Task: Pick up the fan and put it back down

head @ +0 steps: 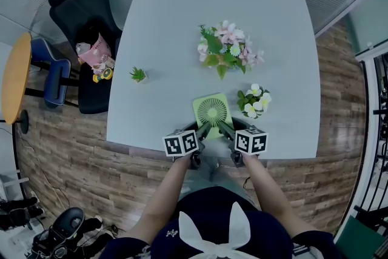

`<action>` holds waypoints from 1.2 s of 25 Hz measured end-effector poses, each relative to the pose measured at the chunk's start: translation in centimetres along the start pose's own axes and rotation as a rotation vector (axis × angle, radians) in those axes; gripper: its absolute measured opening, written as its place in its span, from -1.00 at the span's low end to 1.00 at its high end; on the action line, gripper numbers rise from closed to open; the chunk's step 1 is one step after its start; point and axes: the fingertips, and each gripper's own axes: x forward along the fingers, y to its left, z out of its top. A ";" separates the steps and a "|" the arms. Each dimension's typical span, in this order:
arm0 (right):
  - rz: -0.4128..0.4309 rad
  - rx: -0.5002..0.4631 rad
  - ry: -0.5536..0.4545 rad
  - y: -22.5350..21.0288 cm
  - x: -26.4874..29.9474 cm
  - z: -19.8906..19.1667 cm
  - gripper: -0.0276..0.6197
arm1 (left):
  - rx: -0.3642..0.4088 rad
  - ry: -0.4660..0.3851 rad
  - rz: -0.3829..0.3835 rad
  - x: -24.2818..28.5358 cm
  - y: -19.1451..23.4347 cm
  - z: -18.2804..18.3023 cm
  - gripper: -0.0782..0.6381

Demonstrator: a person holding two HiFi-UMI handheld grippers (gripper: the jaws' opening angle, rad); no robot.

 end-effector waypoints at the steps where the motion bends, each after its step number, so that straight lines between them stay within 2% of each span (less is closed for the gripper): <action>1: 0.000 0.001 0.000 0.1 0.0 0.0 -0.26 | -0.001 -0.001 0.002 -0.1 0.1 0.0 -0.20; 13: 0.001 -0.004 -0.020 0.9 -0.5 0.6 -0.27 | 0.009 -0.028 0.007 -1.1 -0.3 0.8 -0.20; 30: 0.028 -0.071 -0.133 5.0 -4.0 4.3 -0.27 | 0.117 -0.131 -0.033 -5.1 -4.5 4.2 -0.20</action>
